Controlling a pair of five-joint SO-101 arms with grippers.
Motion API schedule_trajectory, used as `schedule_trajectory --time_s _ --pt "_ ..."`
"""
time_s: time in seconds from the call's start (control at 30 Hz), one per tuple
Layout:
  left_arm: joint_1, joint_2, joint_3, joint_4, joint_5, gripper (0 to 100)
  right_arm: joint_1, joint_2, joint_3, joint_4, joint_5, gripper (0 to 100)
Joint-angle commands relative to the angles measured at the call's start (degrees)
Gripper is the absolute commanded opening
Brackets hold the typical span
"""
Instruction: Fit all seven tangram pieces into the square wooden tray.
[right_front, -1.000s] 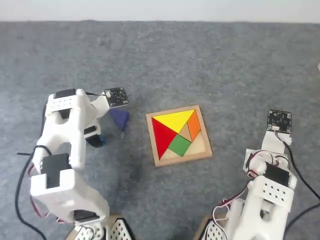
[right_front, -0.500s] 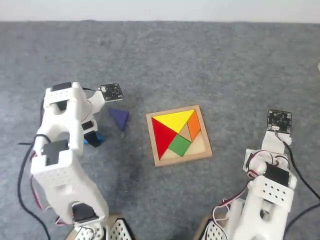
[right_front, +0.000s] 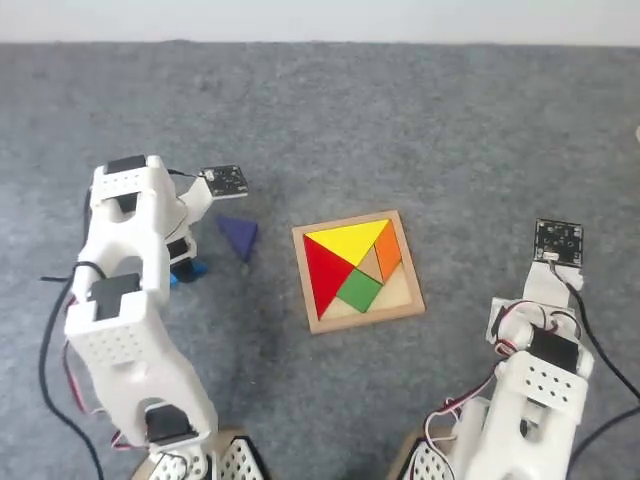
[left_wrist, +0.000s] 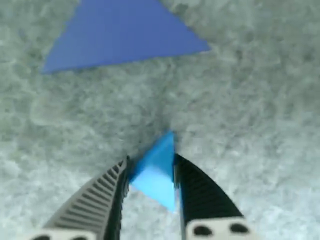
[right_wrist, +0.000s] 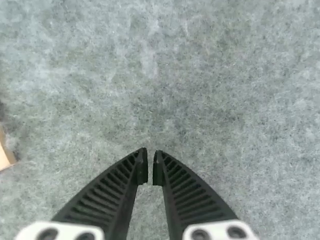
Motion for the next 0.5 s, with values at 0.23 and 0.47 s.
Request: schedule_trajectory --time_s 0.23,0.47 --pt "8.35 -15.91 -1.27 7.74 11.78 1 -0.48 -0.13 -0.62 -1.10 0.62 3.5" --pt "5.71 -15.65 -1.27 5.54 14.33 11 -0.48 -0.13 -0.53 -1.10 0.62 3.5"
